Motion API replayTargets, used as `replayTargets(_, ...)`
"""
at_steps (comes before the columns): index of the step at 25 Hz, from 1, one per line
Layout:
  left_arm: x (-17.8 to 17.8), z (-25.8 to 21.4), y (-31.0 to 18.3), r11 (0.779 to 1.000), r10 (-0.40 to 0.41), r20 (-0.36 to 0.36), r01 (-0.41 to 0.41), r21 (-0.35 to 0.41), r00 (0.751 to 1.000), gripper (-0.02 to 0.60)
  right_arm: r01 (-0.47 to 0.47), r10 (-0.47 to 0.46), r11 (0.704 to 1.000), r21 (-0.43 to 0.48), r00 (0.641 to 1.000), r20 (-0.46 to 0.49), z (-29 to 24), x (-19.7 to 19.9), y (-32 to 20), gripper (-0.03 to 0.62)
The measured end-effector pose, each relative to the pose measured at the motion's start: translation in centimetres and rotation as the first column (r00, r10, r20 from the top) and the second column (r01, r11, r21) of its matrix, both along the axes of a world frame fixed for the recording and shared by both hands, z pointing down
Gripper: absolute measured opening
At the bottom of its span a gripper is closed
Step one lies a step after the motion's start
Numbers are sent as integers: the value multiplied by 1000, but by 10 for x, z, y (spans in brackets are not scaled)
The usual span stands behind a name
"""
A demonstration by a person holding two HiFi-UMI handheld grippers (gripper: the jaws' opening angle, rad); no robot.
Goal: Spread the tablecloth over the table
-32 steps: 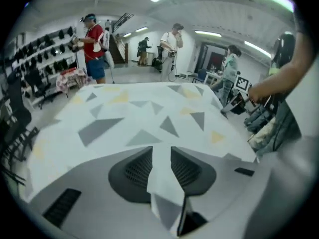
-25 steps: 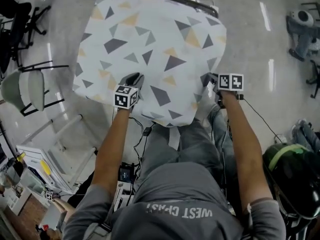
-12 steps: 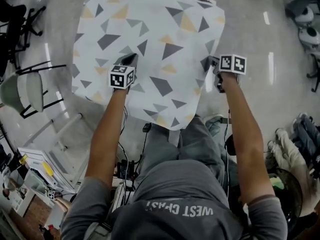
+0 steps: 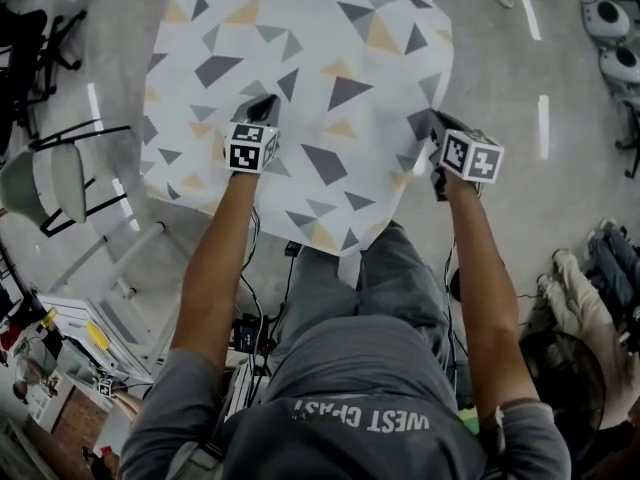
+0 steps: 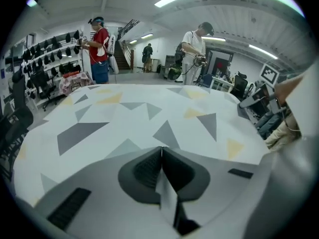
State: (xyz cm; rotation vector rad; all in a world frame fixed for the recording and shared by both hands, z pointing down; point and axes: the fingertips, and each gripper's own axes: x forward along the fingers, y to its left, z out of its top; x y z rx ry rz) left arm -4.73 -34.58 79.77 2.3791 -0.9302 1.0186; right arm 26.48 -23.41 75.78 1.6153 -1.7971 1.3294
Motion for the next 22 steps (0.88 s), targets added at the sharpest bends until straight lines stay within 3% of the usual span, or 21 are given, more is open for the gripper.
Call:
replayTargets(5, 2, -2, -3, 1000, 26, -3, -26, 8, 1000, 0, -115, 122, 989, -89, 989, 80, 47, 10, -3, 15)
replayTargets(13, 1, -2, 1, 1000, 11, -9, -11, -23, 1000, 0, -115, 124, 988, -107, 989, 84, 53, 10, -7, 24)
replayTargets(17, 4, -12, 3, 999, 10, -38, -12, -53, 999, 3, -115, 117, 989, -94, 993, 9, 44, 20, -3, 41)
replayTargets(20, 9, -47, -1, 999, 44, -78, -44, 6, 996, 4, -154, 151, 987, -53, 987, -53, 23, 32, -2, 84)
replayTargets(22, 4, -79, 1, 996, 67, -97, -61, 61, 993, 3, -157, 155, 988, -9, 984, -89, 0, 33, -1, 80)
